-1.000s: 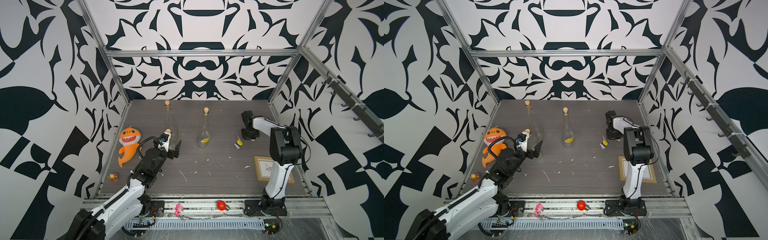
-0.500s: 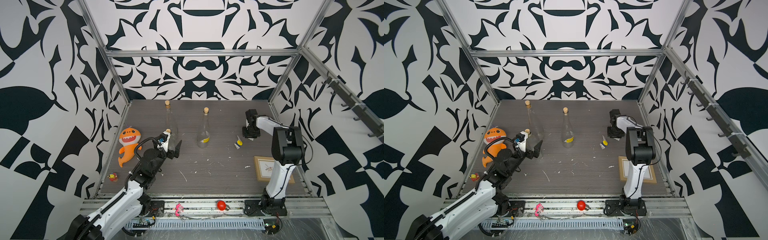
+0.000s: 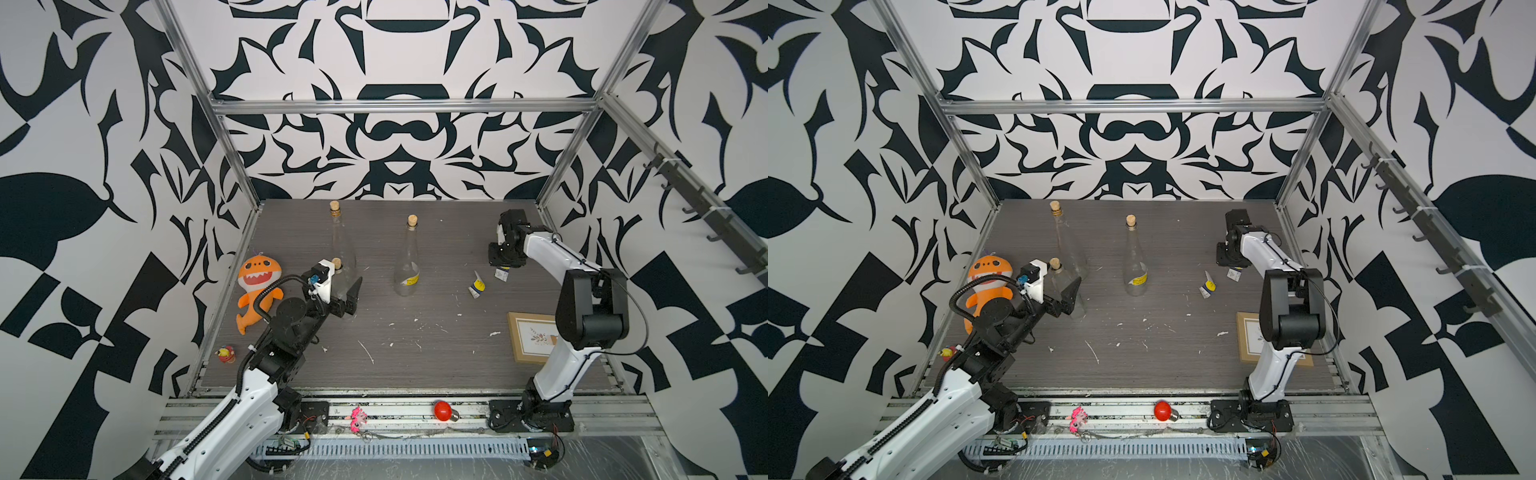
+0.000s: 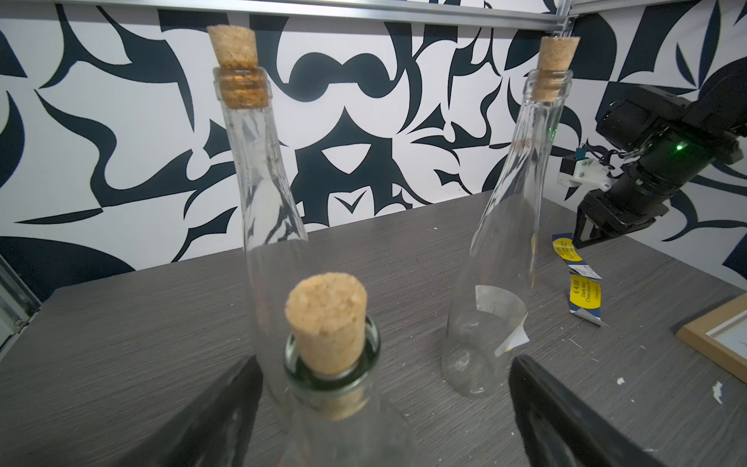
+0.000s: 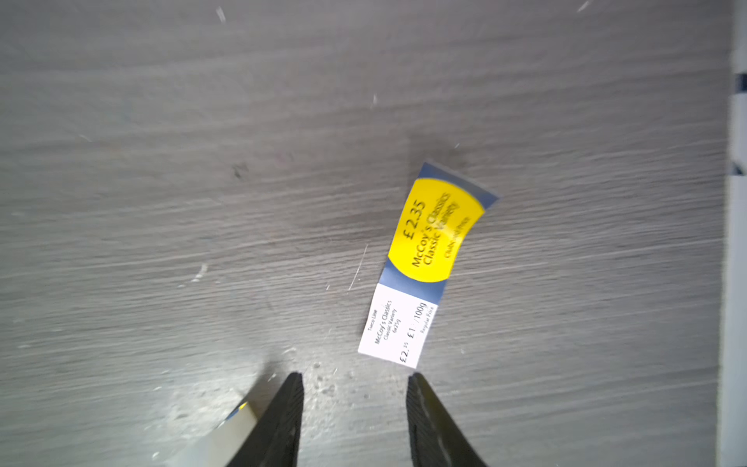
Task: Remove the label from the bottle
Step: Place the bottle at the center of the board.
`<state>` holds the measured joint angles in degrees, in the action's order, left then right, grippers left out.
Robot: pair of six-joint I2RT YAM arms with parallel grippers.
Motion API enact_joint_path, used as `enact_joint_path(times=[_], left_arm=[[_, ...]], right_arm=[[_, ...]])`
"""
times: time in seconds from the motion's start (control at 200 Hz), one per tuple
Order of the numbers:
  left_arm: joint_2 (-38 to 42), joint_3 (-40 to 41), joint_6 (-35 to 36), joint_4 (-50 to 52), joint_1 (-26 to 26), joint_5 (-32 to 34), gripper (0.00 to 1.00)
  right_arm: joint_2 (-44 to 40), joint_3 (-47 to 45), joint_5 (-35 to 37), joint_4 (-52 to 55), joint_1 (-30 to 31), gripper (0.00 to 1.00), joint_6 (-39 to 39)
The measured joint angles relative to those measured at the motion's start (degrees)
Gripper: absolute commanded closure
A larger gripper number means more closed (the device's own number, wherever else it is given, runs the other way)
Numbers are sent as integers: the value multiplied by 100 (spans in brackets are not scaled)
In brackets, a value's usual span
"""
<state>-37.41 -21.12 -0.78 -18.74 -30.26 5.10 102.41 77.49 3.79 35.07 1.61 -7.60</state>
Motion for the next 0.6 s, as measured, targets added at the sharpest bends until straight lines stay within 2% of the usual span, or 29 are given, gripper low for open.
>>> enact_joint_path(times=[0.085, 0.11, 0.13, 0.155, 0.17, 0.345, 0.6], left_arm=[[-55, -260, -11, 247, 4, -260, 1], [-96, -363, -11, 323, 4, -358, 1], [-138, -452, -22, 382, 4, -439, 1], [-181, -540, -33, 420, 4, -533, 1], [-214, -599, -37, 455, 4, -584, 1], [-428, -1027, -98, 743, -4, -1012, 1], [-400, -1283, -37, 1163, -63, -940, 1]], right_arm=[[-299, -37, -94, -33, 0, 38, -4], [-387, -66, -127, -44, 0, 29, 22], [-452, -87, -153, -52, 0, 26, -46], [-535, -122, -173, -61, 4, 12, -31], [-584, -140, -197, -61, 7, 9, -26], [-1054, -374, -295, -72, 42, 3, -22], [-1528, -769, -446, -85, 72, 3, -22]])
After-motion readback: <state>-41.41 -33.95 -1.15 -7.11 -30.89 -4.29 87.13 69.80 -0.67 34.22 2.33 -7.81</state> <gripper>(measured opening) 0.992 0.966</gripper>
